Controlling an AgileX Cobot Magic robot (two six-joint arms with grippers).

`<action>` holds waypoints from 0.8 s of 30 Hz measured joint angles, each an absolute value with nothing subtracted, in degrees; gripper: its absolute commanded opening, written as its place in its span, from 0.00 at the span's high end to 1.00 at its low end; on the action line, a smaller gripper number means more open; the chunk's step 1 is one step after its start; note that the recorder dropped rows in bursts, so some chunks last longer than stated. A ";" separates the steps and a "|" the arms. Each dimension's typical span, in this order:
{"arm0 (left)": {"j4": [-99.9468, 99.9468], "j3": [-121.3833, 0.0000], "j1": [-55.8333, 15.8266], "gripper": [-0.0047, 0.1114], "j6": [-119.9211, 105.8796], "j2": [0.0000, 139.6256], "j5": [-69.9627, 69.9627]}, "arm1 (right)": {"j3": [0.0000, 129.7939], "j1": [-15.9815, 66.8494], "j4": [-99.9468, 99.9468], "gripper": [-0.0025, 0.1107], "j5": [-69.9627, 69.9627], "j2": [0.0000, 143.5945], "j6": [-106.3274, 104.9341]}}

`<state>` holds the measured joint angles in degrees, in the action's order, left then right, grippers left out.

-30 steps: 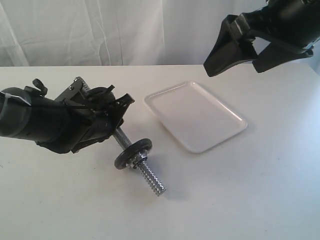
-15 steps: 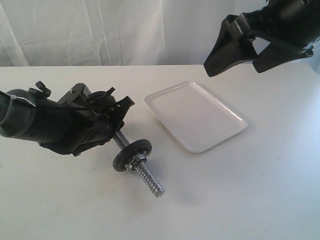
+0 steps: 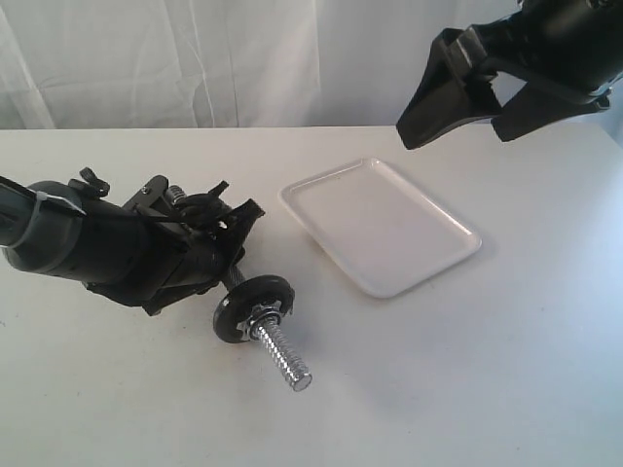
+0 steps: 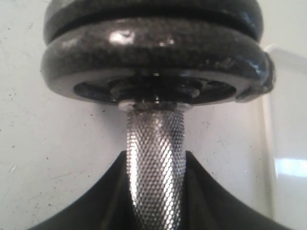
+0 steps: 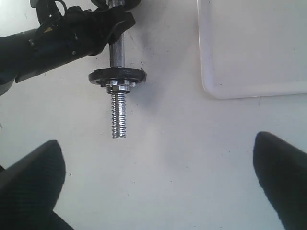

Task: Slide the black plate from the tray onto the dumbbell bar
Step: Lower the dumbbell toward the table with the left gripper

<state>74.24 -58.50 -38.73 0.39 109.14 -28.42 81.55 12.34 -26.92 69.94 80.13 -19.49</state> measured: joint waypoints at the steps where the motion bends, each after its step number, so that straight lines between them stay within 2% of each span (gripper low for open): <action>1: 74.24 -58.50 -38.73 0.96 0.54 109.14 -28.42 | 81.55 12.34 -26.92 0.05 69.94 80.13 -19.49; 24: 72.26 -58.50 -38.73 0.96 5.76 109.14 -28.07 | 81.55 12.34 -26.92 0.05 69.94 80.13 -19.34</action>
